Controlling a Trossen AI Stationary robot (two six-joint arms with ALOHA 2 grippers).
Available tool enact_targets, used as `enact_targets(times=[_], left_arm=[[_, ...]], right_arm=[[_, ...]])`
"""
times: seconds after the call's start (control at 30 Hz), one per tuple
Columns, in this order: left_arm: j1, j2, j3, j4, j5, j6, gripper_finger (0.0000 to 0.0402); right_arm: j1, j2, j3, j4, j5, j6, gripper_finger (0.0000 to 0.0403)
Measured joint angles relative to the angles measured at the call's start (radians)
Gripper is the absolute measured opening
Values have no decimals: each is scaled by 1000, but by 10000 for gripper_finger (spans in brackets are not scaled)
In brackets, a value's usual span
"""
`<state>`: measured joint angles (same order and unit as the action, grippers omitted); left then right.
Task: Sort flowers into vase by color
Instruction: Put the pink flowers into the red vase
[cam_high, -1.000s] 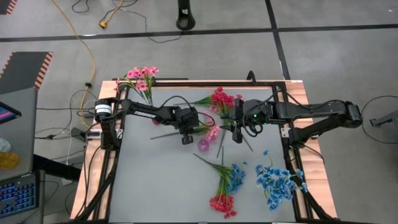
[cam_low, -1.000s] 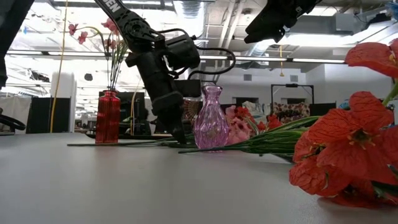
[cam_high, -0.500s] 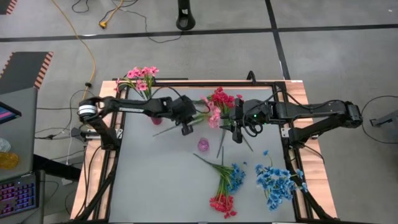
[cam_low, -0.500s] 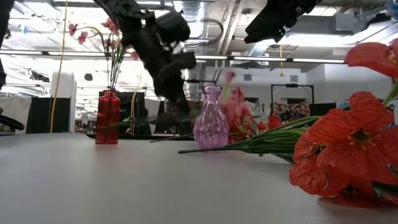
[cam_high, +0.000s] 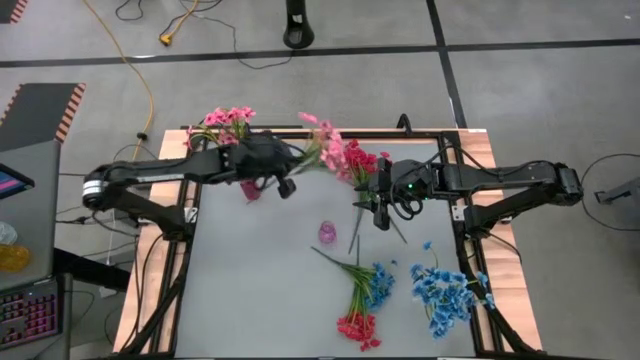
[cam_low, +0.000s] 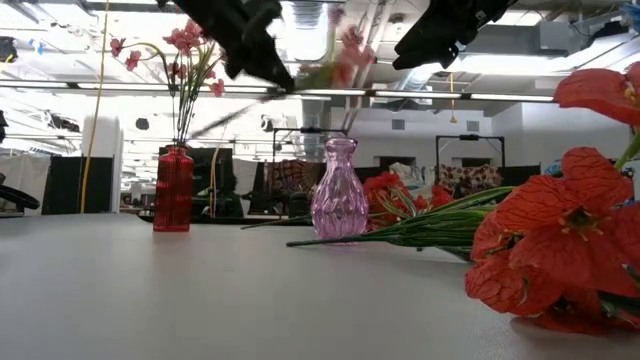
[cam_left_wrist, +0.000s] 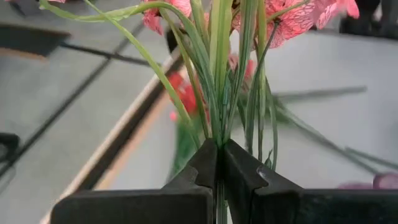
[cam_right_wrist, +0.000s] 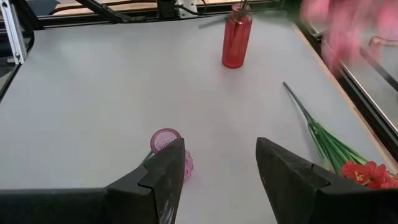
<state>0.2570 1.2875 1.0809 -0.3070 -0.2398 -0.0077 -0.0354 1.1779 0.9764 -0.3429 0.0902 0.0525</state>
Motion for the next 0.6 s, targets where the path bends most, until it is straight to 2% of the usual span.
enact_targets(times=[0.17,0.3,0.5,0.6], left_arm=[[-29,-99,0,70,-69,24,0],[-88,-166,-32,172,-166,77,0],[-201,-268,-166,353,-350,181,0],[-250,-326,-257,494,-421,236,0]], right_arm=[[0,0,0,0,0,0,224],[0,0,0,0,0,0,224],[0,0,0,0,0,0,224],[0,0,0,-1,0,0,224]])
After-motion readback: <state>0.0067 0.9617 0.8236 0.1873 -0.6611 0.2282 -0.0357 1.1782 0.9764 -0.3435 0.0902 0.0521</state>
